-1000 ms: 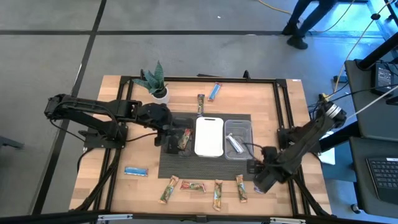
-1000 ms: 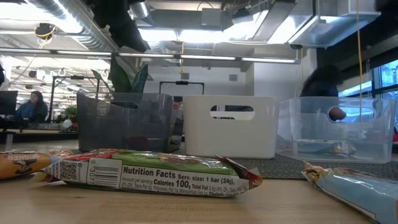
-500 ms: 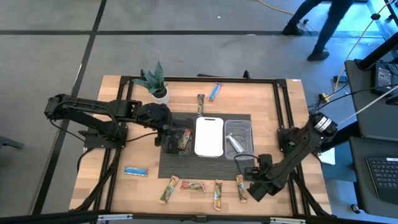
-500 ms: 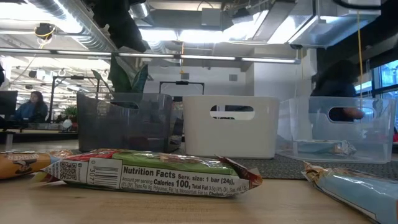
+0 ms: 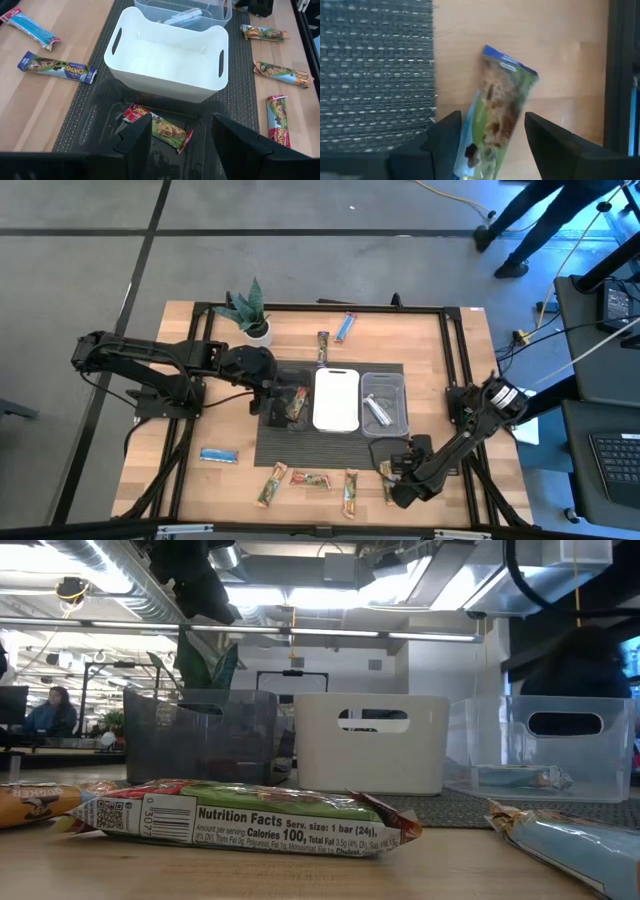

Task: Pick and place Granola Bars by type
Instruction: Put the bottom blue granola bar into the white bin

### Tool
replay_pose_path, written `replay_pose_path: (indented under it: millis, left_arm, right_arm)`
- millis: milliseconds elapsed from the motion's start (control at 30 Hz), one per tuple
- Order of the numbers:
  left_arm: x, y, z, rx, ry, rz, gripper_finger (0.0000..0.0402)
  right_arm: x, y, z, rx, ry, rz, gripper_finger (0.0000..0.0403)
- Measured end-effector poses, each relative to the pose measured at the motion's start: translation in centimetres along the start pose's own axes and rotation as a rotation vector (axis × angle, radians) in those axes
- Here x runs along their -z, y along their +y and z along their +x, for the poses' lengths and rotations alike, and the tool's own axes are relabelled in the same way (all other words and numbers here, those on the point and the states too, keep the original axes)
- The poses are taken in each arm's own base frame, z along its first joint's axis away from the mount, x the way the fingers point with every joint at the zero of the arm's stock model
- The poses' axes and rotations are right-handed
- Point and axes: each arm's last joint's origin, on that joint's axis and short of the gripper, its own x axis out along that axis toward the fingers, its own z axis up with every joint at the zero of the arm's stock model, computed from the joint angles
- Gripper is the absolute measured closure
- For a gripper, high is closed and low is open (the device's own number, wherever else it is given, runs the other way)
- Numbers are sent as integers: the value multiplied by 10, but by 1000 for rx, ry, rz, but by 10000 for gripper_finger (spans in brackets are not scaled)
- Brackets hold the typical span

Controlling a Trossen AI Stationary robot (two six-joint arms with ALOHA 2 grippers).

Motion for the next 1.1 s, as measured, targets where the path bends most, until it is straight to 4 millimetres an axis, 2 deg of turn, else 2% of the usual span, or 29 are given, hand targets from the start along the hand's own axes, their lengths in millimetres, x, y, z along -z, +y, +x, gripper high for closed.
replay_pose_path:
  millis: [233,400,533,967,1100]
  left_arm:
    - [0,0,0,0,0,1,207]
    - [0,0,0,0,0,1,206]
    - [0,0,0,0,0,1,207]
    - [0,0,0,-1,0,2,206]
    - [0,0,0,0,0,2,207]
  right_arm:
    - [2,3,3,-5,0,-47,180]
    - [3,3,3,-5,6,68,180]
    - [4,4,3,-15,14,88,186]
    - [6,7,4,-45,29,62,289]
    - [5,5,0,-40,54,36,304]
